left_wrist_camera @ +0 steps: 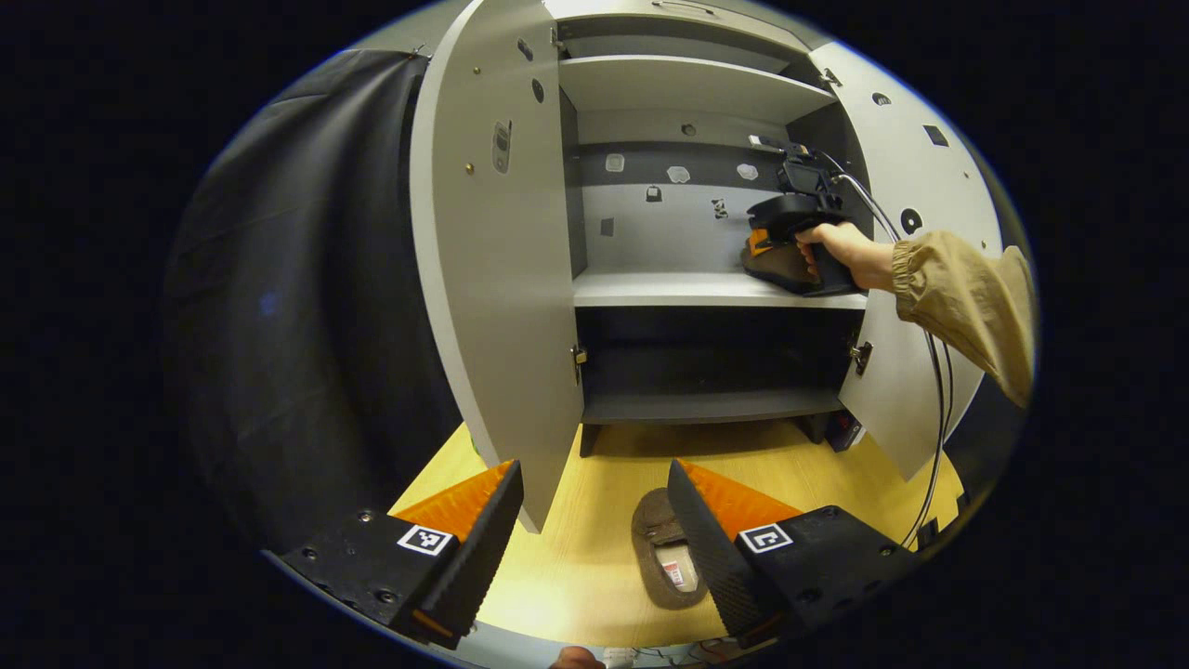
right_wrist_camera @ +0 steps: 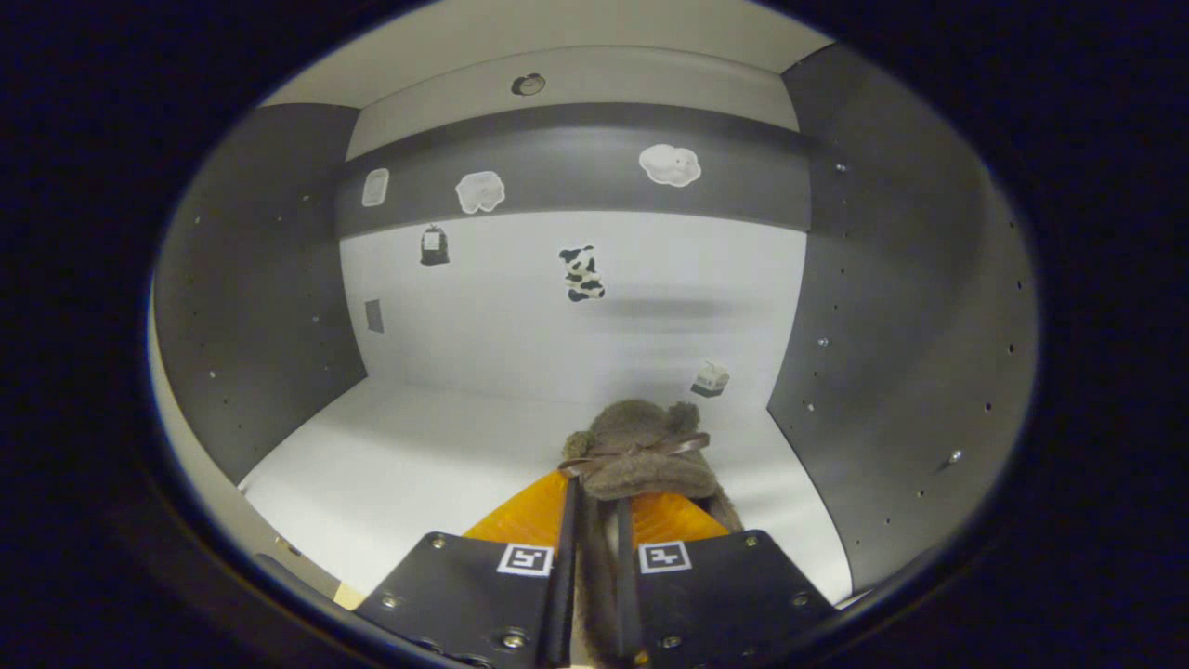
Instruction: Grab one shoe with the right hand and put it into the shoe cabinet, grab the other shoe with the left hand and put it into the shoe cabinet; then close the right door with the right hand and the left door with the left hand.
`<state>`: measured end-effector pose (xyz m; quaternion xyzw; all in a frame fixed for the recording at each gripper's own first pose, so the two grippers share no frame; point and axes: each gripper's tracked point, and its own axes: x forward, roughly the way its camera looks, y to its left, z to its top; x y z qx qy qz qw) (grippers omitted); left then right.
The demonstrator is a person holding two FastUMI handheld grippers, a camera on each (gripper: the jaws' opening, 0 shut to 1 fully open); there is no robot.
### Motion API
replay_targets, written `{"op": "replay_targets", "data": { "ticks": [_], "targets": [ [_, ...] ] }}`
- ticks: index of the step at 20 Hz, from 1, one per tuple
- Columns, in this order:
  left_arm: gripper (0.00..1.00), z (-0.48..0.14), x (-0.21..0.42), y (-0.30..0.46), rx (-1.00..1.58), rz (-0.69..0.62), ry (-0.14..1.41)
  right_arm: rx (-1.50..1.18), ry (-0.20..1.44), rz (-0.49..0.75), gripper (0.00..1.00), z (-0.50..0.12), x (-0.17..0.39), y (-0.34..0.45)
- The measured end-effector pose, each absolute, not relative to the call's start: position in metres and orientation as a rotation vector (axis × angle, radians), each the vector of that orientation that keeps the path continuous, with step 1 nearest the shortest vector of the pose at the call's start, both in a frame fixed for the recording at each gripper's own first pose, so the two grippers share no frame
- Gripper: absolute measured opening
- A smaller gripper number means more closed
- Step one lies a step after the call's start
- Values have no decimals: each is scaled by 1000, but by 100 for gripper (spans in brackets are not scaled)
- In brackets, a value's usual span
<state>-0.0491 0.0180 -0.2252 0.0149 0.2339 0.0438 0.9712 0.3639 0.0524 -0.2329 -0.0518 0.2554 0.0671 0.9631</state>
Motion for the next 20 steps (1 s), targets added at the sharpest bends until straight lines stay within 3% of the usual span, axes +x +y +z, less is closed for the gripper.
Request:
{"op": "replay_targets", "data": {
  "ticks": [4, 14, 20],
  "targets": [
    [96, -252, -39, 14, 44, 51, 505, -129, 484, 139, 19, -206, 331, 47],
    [97, -378, -44, -14, 27, -66, 716, -46, 281, 224, 19, -66, 214, 54],
    [97, -444, -53, -16, 53, -95, 830, -12, 219, 200, 19, -16, 164, 35]
  ]
}}
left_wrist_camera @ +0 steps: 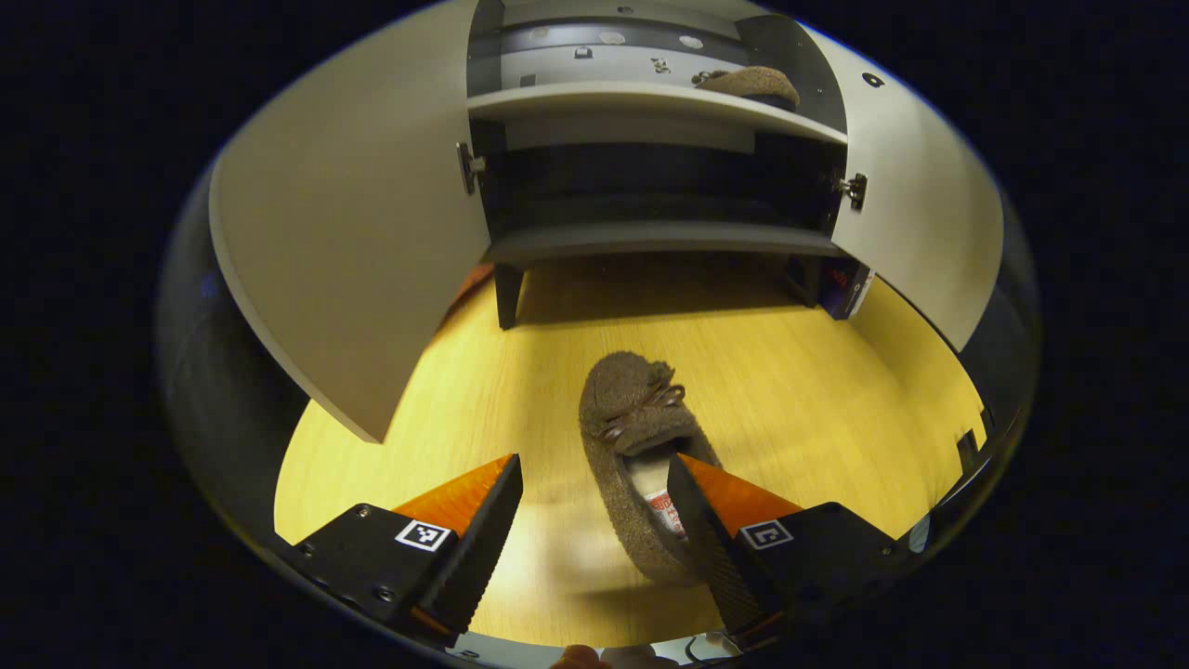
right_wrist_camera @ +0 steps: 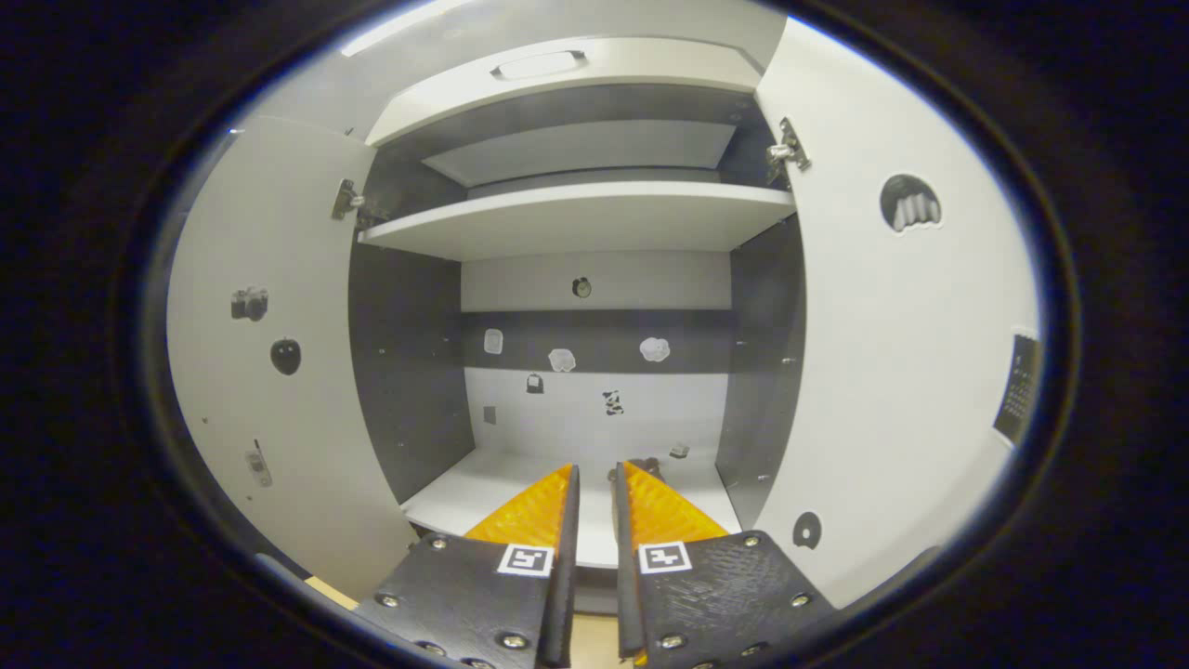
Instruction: Grab one shoe with the right hand and put it into the shoe cabinet, grab the other shoe with the left hand and put it into the shoe cabinet; then close the right door with the right hand and the left door with the left hand.
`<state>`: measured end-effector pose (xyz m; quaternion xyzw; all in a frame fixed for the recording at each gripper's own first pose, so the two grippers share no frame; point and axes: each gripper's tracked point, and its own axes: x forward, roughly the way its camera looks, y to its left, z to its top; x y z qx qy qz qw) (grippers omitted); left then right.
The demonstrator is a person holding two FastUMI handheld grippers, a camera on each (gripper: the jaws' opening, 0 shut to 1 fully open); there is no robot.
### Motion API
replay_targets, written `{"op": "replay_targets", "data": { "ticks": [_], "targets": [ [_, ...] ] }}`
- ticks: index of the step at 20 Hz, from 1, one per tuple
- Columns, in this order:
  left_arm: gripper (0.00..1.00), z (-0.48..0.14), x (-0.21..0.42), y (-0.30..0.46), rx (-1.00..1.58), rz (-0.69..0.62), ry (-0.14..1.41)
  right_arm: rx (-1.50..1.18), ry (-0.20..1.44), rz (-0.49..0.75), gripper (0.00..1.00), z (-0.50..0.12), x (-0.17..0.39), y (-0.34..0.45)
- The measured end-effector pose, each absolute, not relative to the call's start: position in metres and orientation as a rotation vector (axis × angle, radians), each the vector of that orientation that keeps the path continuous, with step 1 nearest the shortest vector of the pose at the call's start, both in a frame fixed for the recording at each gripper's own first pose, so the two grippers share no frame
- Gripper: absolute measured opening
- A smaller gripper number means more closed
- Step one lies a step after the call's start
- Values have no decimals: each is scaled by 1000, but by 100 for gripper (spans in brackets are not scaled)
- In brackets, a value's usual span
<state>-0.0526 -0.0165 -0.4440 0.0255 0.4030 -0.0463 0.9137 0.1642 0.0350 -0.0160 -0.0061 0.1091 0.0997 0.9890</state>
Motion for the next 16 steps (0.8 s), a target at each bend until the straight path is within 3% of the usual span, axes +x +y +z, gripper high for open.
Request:
{"op": "replay_targets", "data": {
  "ticks": [8, 16],
  "targets": [
    [97, -488, -27, -20, 22, -46, 843, 2, 188, 188, 19, 20, 121, 24],
    [88, -503, 18, -11, 28, -7, 817, -46, 201, 167, 19, 24, 99, 6]
  ]
}}
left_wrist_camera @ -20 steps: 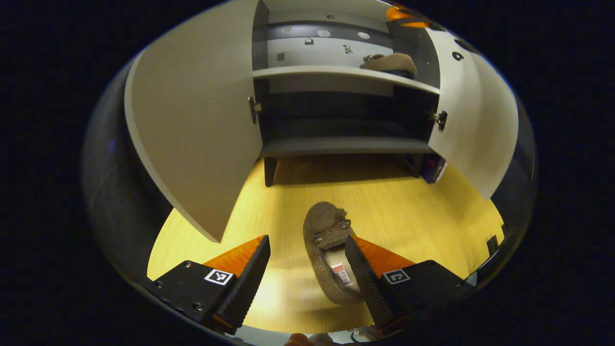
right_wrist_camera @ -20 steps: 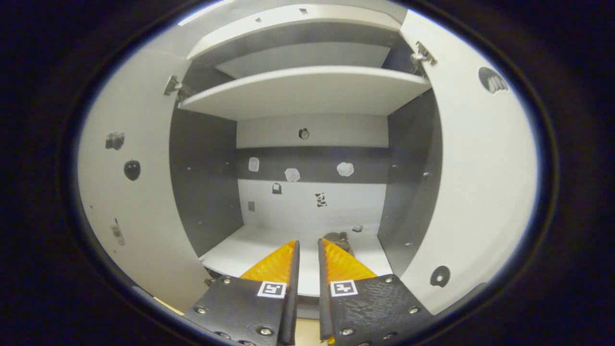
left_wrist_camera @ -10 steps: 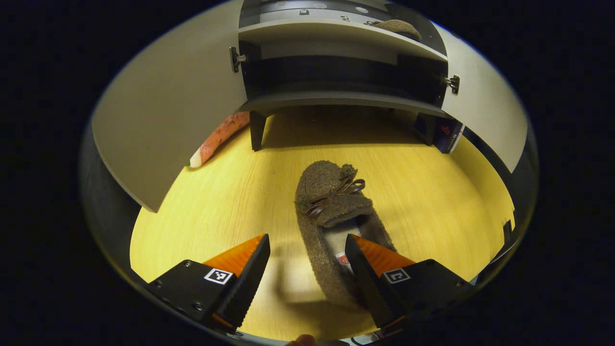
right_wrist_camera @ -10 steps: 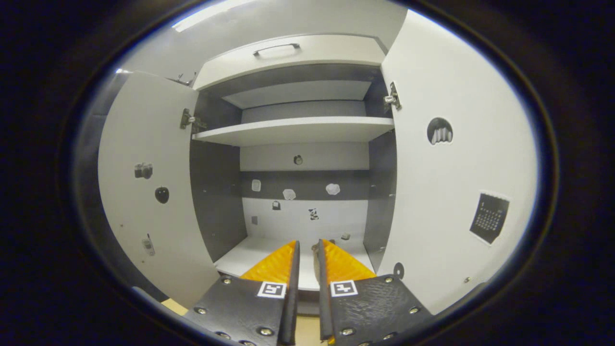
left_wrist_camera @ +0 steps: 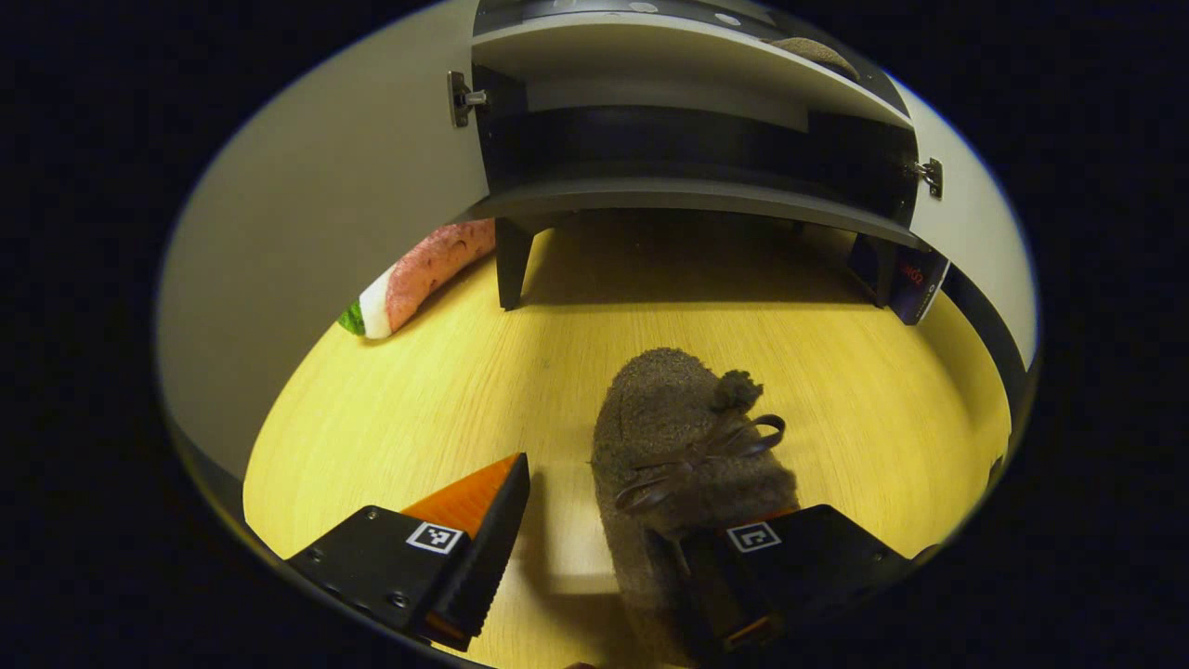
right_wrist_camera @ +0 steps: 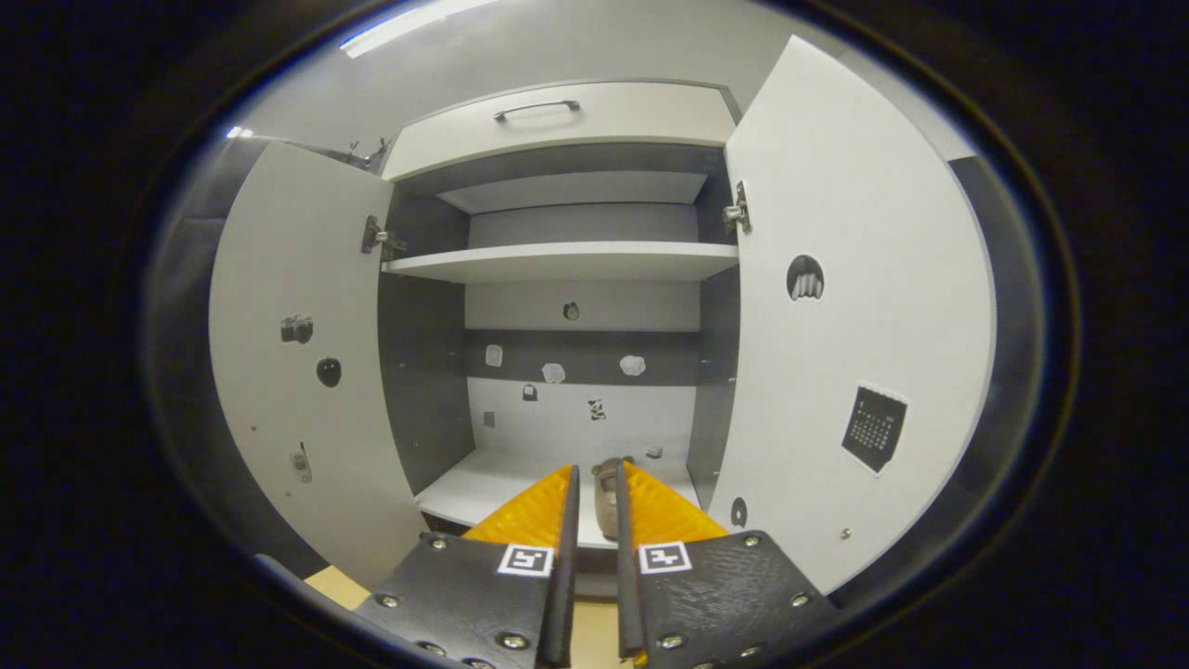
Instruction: Grab one shoe with the right hand and put it into the shoe cabinet, grab the other shoe with the left hand and put it into the shoe cabinet; then close the right door with the right hand and the left door with the left hand.
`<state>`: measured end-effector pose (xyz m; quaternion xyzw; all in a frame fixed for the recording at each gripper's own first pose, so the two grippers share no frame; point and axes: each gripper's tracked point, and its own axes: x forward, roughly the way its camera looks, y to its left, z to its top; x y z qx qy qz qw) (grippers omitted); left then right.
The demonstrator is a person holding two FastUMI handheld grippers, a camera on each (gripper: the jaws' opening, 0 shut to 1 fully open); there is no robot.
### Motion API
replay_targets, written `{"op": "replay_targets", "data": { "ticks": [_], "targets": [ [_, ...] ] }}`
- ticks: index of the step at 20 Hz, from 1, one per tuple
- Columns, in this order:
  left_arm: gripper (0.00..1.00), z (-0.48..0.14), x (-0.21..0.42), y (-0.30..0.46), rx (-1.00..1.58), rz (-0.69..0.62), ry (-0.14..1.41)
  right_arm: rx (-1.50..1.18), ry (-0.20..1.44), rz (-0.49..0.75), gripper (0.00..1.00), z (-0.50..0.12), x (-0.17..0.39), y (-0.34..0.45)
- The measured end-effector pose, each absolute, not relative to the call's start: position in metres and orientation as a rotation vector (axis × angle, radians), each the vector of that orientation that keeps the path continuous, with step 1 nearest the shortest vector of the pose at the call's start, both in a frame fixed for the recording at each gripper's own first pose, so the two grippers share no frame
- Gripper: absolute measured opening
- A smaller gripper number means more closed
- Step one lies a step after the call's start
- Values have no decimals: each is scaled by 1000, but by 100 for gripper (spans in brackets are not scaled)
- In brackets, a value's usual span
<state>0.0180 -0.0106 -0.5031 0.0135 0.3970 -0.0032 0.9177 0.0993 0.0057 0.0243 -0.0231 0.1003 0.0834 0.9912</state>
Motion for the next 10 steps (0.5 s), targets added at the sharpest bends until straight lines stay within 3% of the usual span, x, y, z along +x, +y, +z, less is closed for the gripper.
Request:
{"op": "replay_targets", "data": {
  "ticks": [2, 5, 7, 10],
  "targets": [
    [75, -503, 20, -20, 48, -39, 807, -54, 198, 165, 19, 25, 97, 3],
    [31, -501, 22, -23, 110, -34, 798, -58, 199, 164, 19, 27, 98, 1],
    [17, -498, 21, -25, 95, -39, 810, -62, 194, 165, 19, 29, 95, -1],
    [10, -483, 25, -24, 84, -34, 799, -56, 183, 177, 19, 34, 92, 2]
  ]
}}
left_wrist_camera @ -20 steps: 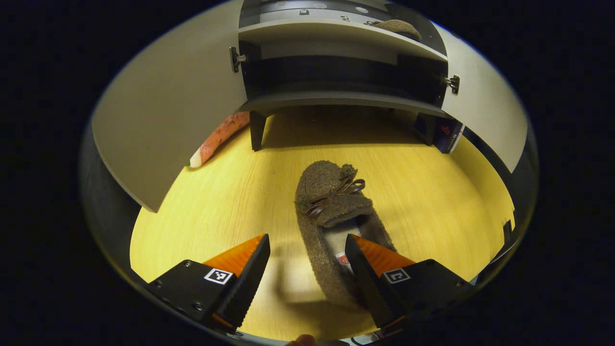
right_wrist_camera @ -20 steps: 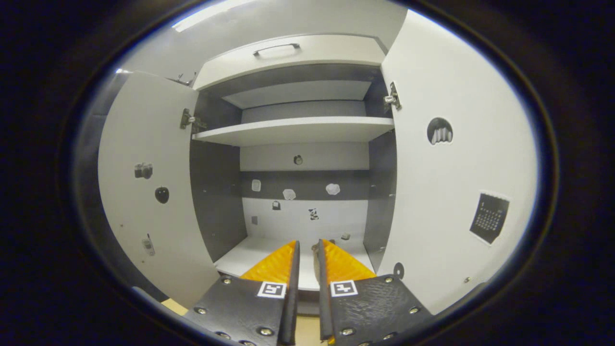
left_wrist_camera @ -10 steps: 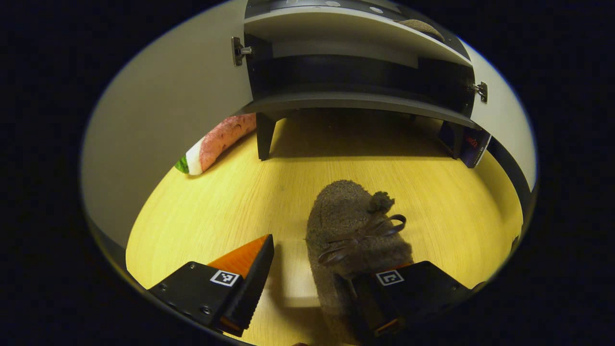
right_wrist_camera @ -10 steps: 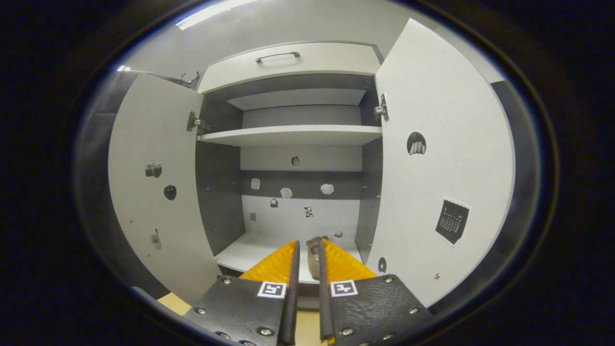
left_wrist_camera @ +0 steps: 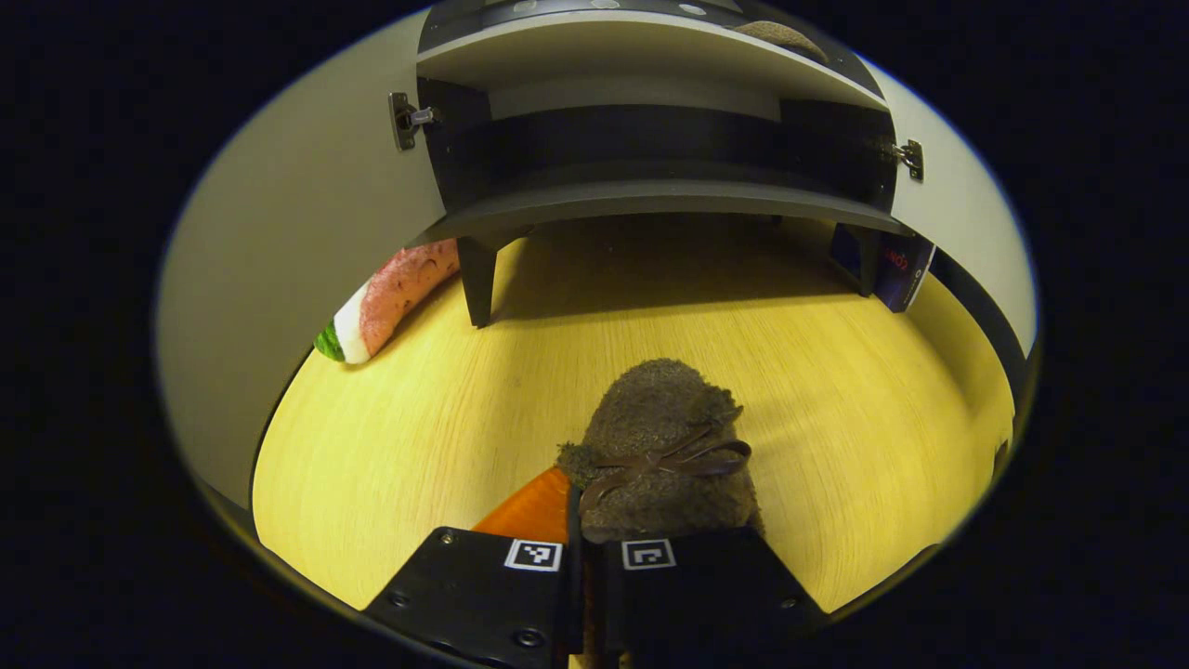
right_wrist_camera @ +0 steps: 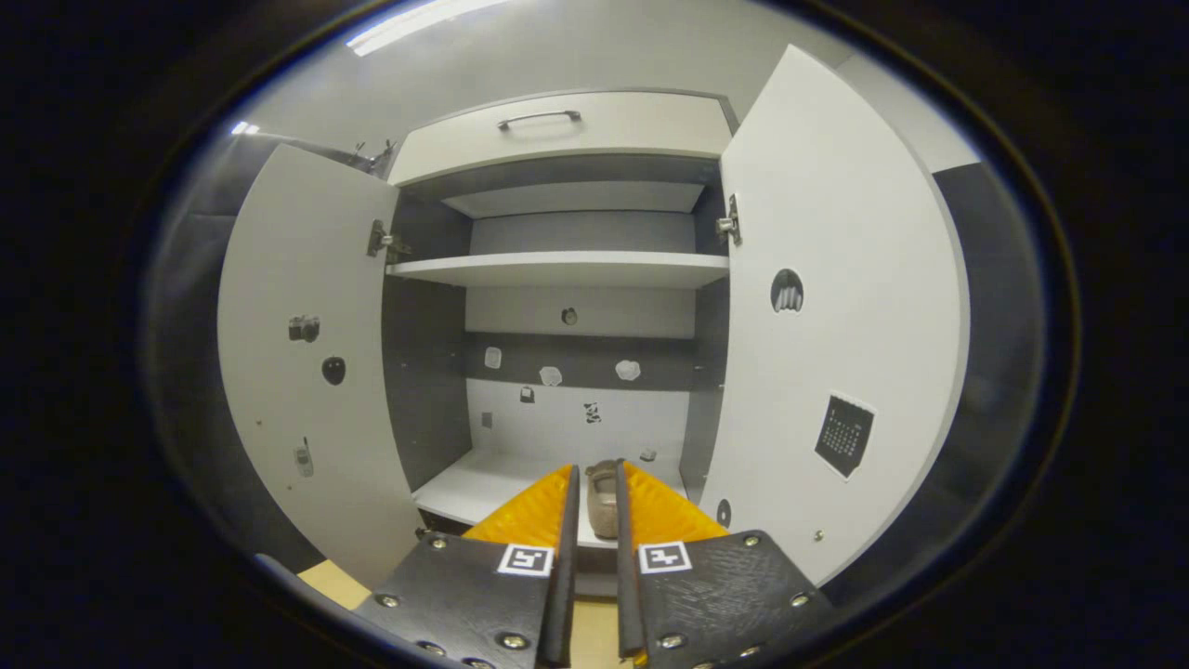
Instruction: Grab one shoe with the right hand and put it into the shoe cabinet, grab the other shoe with the left hand and put it into the shoe cabinet; then close the right door with the right hand and the left door with the left hand.
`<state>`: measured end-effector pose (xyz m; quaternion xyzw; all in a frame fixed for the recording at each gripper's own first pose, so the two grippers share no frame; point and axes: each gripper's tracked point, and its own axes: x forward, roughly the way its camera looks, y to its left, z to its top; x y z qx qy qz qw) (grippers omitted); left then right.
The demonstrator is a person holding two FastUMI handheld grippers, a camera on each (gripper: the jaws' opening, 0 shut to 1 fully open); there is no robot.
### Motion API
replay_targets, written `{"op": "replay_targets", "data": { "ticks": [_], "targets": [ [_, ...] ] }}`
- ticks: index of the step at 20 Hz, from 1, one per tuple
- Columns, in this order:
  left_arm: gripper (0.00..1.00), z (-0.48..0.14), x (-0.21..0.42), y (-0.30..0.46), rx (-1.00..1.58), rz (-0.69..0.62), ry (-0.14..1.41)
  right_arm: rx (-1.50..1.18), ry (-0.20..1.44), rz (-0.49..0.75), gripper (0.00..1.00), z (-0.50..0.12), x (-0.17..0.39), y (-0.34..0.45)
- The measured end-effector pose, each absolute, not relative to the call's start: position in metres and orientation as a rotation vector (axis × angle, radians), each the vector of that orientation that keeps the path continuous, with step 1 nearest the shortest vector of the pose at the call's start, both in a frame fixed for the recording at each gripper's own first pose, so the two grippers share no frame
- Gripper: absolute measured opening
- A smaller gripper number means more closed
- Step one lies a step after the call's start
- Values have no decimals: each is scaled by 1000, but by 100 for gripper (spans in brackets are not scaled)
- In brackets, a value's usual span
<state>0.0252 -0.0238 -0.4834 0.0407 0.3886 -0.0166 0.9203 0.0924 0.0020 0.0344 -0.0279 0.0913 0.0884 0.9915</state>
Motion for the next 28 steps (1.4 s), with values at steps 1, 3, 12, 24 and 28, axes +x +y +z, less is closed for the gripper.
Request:
{"op": "replay_targets", "data": {
  "ticks": [1, 3, 12, 24, 28],
  "targets": [
    [9, -471, 30, -24, 77, -34, 781, -52, 180, 184, 19, 36, 92, 3],
    [8, -444, 42, -25, 77, -30, 737, -38, 175, 197, 19, 39, 91, 6],
    [8, -274, 106, -47, 70, -68, 455, -18, 114, 229, 19, 54, 86, 4],
    [8, -97, 248, -64, 58, -52, 192, 5, 45, 248, 19, 80, 58, -6],
    [8, -77, 294, -71, 125, -36, 139, 4, 44, 245, 19, 86, 51, -17]
  ]
}}
